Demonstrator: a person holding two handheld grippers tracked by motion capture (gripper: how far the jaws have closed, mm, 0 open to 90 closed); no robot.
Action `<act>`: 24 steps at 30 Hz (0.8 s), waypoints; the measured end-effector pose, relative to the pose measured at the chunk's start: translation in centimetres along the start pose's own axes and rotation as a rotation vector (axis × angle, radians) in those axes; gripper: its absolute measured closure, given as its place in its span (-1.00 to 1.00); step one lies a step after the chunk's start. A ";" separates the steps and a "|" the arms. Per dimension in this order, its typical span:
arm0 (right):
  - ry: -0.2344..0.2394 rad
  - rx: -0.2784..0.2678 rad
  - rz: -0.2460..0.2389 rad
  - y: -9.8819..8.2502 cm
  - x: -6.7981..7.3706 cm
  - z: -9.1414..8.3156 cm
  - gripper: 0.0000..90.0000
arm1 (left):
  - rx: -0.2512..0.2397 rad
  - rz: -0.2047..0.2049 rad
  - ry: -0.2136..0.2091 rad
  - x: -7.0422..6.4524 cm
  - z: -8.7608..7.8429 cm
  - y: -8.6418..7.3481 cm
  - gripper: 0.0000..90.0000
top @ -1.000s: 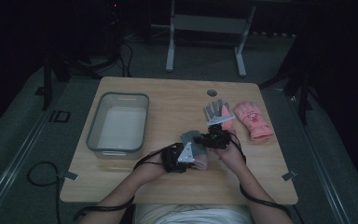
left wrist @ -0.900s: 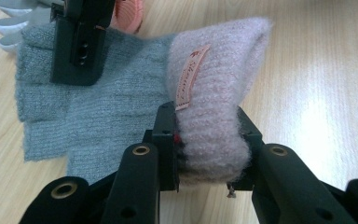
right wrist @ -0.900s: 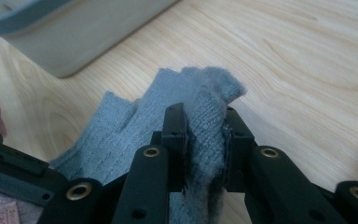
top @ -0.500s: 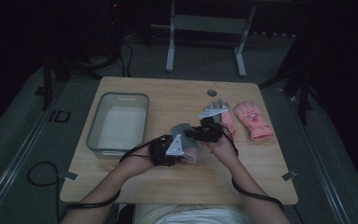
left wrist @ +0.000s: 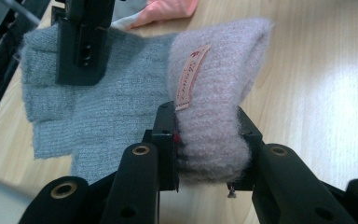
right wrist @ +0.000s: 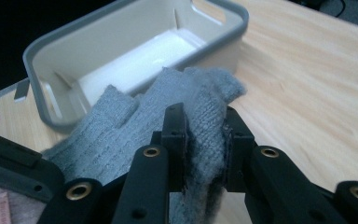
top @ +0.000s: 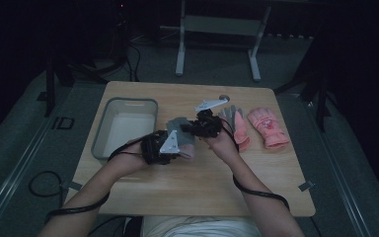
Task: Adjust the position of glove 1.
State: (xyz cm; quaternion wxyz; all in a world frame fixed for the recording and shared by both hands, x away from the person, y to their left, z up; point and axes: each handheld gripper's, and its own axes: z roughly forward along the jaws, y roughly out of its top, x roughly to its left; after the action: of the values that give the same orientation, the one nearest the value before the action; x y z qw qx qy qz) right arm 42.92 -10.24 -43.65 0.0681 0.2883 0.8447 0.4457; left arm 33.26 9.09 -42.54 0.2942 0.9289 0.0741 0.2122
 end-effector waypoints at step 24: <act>0.039 -0.024 -0.031 6.8 3.6 6.1 0.68 | 0.112 -0.024 0.068 3.7 -4.8 -4.9 0.54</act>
State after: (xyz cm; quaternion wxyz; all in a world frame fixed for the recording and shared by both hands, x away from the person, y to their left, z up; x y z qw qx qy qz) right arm 45.13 -0.90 -41.39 0.0619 0.2656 0.8448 0.4604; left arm 34.45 16.51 -40.56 0.2414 0.9353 0.1071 0.2356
